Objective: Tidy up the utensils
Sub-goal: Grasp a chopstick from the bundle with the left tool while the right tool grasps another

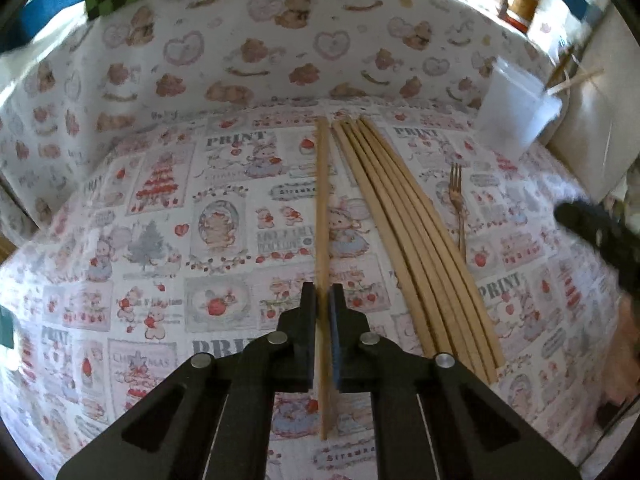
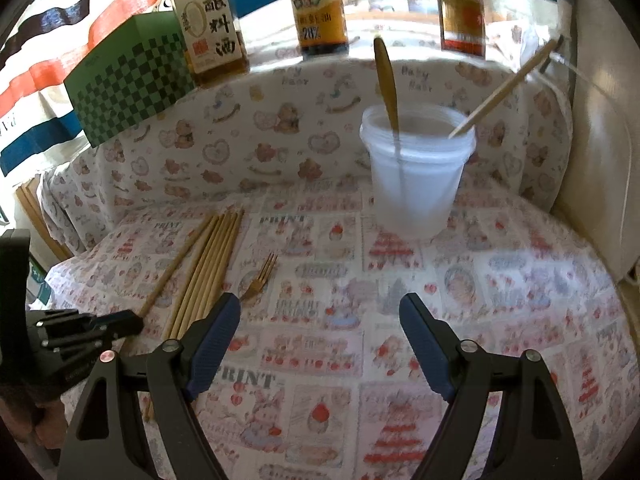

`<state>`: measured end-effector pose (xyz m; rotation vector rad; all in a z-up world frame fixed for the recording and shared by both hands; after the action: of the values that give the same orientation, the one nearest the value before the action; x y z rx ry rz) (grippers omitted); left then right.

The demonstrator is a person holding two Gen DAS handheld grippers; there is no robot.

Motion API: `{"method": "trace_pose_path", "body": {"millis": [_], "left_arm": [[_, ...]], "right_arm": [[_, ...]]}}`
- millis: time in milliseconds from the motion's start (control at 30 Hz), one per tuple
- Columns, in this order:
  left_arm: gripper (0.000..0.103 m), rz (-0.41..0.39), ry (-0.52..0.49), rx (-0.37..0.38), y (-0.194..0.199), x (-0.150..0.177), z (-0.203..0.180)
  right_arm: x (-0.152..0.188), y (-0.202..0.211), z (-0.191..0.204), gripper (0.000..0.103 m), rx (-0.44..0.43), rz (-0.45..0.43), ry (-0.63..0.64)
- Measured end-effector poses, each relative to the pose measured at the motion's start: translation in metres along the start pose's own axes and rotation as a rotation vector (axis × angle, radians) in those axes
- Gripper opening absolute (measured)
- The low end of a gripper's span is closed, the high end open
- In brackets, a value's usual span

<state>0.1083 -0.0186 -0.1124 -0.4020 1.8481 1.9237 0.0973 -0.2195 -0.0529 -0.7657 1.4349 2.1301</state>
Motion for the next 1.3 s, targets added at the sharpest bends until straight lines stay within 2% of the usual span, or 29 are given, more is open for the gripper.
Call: {"method": "trace_pose_path", "body": {"millis": [67,133,200,267,333,467,633,700,933,1033,1133,1300], "left_arm": [[0.005,-0.011,0.024,0.003,0.006,0.0,0.008],[0.005,-0.055,0.034,0.003,0.019,-0.002,0.013],[0.005,-0.097,0.037,0.013,0.033,-0.002,0.016],[0.005,-0.133,0.038,0.019,0.047,-0.001,0.017],[0.005,-0.174,0.029,0.001,0.059,0.0,0.018],[0.005,-0.291,0.059,-0.035,0.089,-0.008,0.026],[0.005,-0.413,0.116,-0.041,0.119,-0.025,0.039],[0.005,-0.439,0.124,-0.034,0.126,-0.03,0.04],[0.005,-0.462,0.106,-0.04,0.133,-0.036,0.031],[0.005,-0.453,0.106,-0.043,0.129,-0.036,0.027],[0.005,-0.462,0.092,-0.063,0.13,-0.034,0.025],[0.005,-0.499,0.092,-0.061,0.147,-0.04,0.026]], "right_arm": [[0.006,0.0,0.007,0.078,-0.059,0.03,-0.017],[0.013,0.0,0.017,0.068,-0.112,0.058,-0.007],[0.02,0.001,0.031,0.059,-0.141,0.082,0.043],[0.037,-0.004,0.05,0.051,-0.188,0.147,0.117],[0.051,-0.008,0.062,0.043,-0.229,0.191,0.142],[0.075,-0.01,0.083,0.038,-0.274,0.24,0.189],[0.083,-0.011,0.084,0.02,-0.224,0.237,0.199],[0.083,-0.01,0.08,0.018,-0.171,0.216,0.204],[0.078,-0.016,0.074,0.017,-0.179,0.214,0.182],[0.075,-0.019,0.072,0.009,-0.133,0.197,0.2],[0.067,-0.015,0.065,0.008,-0.062,0.149,0.202],[0.032,0.026,0.054,0.008,-0.101,0.005,0.125]]}}
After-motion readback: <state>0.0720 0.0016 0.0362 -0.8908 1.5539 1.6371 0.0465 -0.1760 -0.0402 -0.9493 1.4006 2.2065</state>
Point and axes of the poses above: each gripper's, at about its wrist camera, not at the fingertips, and y roughly against the way its jaws point, z to its left, x to its underside, the point moved 8 cm from there along -y, roughly the way its jaws point, and after that the axes turned 10 degrees about -x, right-handed, at the moved point
